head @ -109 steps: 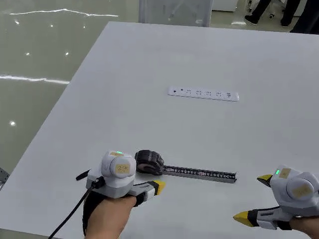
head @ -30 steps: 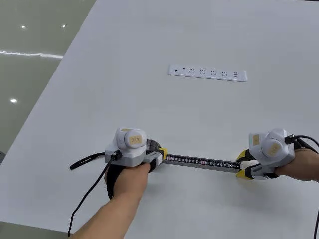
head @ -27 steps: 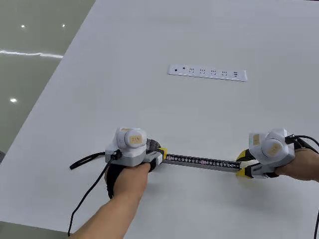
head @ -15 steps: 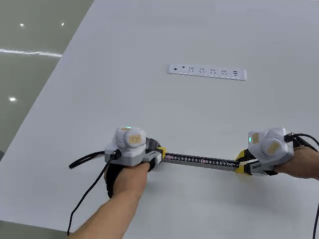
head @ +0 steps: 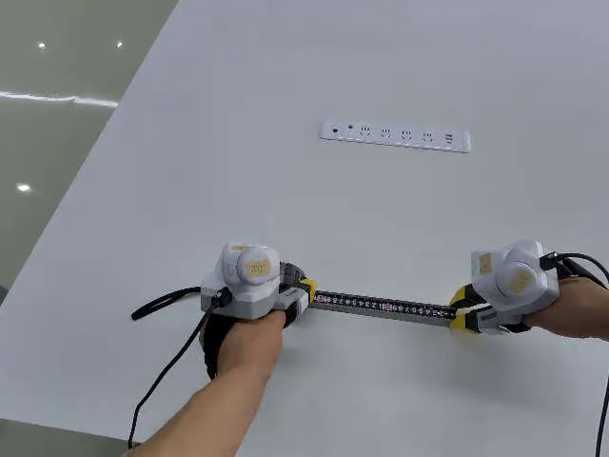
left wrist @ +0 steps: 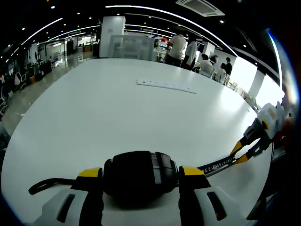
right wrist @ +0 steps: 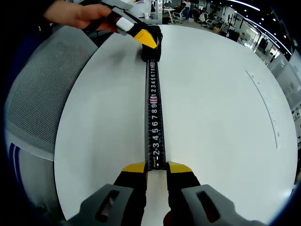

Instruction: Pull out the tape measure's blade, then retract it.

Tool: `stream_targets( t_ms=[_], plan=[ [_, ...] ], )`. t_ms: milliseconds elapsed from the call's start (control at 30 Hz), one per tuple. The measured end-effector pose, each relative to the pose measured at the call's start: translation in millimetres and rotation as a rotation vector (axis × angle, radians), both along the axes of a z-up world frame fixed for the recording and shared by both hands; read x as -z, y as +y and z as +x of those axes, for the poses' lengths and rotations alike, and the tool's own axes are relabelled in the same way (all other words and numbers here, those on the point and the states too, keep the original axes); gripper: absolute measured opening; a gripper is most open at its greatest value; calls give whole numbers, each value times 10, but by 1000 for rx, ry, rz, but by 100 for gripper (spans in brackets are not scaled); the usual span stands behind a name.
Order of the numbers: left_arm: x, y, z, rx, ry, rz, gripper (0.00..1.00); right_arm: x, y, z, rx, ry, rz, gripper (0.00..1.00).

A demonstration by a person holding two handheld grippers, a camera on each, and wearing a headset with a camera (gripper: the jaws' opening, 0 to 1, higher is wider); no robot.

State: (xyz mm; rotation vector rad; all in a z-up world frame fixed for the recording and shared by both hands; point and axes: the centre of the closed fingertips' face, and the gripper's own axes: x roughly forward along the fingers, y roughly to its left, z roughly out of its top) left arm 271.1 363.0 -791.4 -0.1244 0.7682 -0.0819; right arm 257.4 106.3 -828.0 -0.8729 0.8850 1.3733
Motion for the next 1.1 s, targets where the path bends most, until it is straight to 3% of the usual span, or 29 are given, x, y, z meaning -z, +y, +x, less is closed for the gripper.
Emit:
stream_targets(
  t_ms=[467, 1100],
  plan=[
    [-13, 0, 1, 20, -26, 29, 59, -8, 19, -4, 10, -1, 11, 12],
    [-15, 5, 1, 31, -30, 10, 57, -15, 119, 9, 12, -2, 26, 12]
  ],
)
